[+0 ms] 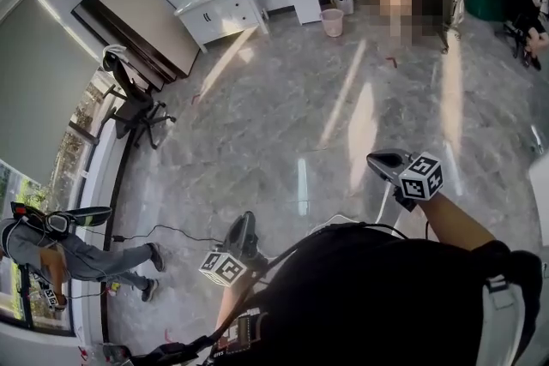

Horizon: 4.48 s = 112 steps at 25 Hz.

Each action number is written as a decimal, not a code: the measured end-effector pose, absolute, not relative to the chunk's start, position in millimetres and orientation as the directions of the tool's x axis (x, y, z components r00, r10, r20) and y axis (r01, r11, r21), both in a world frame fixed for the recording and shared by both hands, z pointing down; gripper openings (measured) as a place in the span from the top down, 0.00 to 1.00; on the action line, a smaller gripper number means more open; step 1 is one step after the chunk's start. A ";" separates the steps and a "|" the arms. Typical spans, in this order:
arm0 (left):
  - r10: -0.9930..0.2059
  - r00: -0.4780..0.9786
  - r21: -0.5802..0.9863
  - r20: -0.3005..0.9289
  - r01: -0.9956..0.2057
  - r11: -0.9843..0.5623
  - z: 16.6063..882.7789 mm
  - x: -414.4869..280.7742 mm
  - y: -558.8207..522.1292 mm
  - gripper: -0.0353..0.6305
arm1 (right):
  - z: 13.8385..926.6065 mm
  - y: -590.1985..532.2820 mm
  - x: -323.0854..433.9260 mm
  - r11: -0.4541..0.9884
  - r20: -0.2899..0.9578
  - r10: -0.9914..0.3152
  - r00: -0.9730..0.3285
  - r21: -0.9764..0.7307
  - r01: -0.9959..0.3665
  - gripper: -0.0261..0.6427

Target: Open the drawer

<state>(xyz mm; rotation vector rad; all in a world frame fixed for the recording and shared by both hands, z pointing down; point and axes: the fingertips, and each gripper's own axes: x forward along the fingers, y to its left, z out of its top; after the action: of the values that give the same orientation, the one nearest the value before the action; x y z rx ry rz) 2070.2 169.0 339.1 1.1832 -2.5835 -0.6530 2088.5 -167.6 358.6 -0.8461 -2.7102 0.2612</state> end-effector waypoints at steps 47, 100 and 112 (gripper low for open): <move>-0.782 -0.623 0.522 0.036 -0.655 0.546 360.5 1560.9 279.1 0.96 | 360.4 -41.3 1549.3 0.793 0.244 0.602 -0.760 -0.292 0.535 0.96; -0.716 -0.698 0.522 -0.011 -0.615 0.591 345.3 1138.2 383.9 0.96 | 346.2 49.8 1111.0 0.766 0.253 0.642 -0.724 -0.255 0.590 0.96; -0.627 -0.779 0.498 -0.010 -0.547 0.672 330.6 1031.6 318.9 0.96 | 343.1 -9.9 959.0 0.688 0.233 0.726 -0.648 -0.251 0.681 0.96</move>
<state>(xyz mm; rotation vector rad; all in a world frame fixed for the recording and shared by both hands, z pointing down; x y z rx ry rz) 1031.6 318.9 330.6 0.9635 -2.7222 -0.7312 959.0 -9.9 343.1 -1.1106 -2.5868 0.2014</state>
